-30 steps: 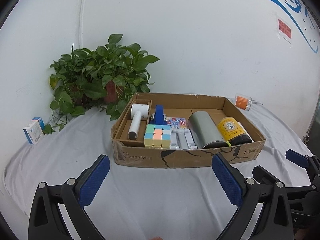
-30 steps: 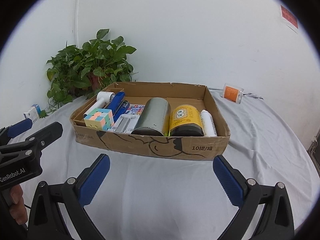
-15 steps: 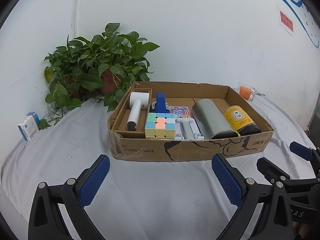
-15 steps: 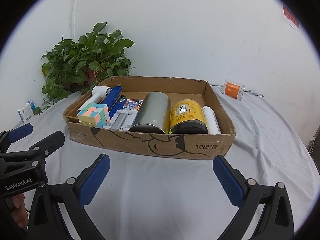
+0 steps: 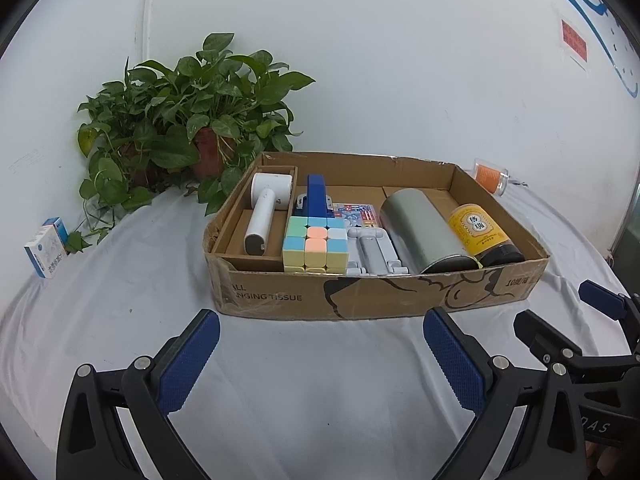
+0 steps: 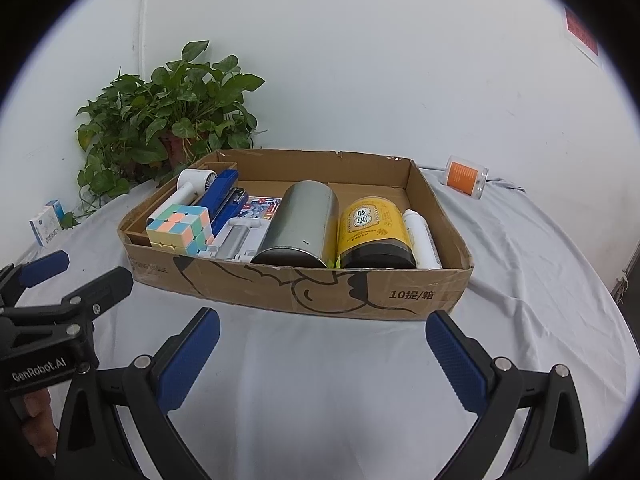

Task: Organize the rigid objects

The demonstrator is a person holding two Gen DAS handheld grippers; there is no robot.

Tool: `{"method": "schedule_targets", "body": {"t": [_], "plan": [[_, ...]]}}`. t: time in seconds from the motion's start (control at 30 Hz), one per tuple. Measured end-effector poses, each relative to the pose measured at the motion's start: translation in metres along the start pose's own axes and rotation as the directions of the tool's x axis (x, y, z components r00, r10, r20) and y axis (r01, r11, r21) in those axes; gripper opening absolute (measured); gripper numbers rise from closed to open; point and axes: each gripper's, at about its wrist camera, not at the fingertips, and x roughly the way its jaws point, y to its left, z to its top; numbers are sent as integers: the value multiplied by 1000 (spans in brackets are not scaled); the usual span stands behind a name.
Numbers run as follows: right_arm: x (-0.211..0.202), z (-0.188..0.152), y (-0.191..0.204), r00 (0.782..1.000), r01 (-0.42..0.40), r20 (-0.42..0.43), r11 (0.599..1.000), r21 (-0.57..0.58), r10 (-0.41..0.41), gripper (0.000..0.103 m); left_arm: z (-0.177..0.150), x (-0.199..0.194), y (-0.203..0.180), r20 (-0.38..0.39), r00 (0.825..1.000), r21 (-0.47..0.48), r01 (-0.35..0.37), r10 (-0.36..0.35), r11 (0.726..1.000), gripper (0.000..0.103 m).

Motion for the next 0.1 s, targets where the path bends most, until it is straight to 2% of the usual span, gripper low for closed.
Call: {"method": "schedule_targets", "body": {"t": [0.1], "plan": [[2, 1, 1, 1000, -14, 8, 1000, 11, 14, 103, 0, 2, 2, 3, 1000, -10, -2, 2, 1000, 103]]}}
